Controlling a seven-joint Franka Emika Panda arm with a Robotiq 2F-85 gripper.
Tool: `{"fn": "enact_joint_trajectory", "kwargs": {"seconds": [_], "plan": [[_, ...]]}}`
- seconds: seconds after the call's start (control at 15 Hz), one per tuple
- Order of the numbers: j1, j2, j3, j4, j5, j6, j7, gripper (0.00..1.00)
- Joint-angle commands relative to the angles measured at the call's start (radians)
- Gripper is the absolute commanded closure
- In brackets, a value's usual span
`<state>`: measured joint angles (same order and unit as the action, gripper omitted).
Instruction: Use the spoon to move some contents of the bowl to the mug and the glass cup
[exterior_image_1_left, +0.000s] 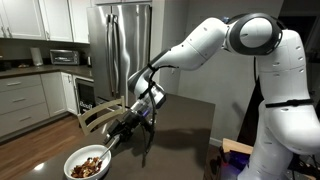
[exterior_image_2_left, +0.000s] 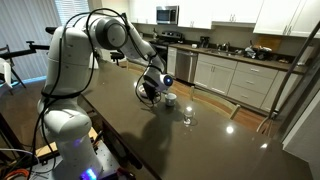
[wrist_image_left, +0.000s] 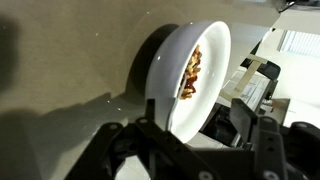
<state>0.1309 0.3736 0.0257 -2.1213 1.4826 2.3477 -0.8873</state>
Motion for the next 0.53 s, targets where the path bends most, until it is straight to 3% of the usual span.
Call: {"fn": "enact_joint_trajectory", "kwargs": {"seconds": [0.0,0.13,0.47], "plan": [[-0.016,-0.041,0.015,-0.04,-0.023,-0.03,0.045,0.47],[-0.015,-0.044,0.017,-0.048,-0.023,-0.035,0.05,0.55],[-0.012,-0.042,0.021,-0.05,-0.022,-0.035,0.056,0.9]]}}
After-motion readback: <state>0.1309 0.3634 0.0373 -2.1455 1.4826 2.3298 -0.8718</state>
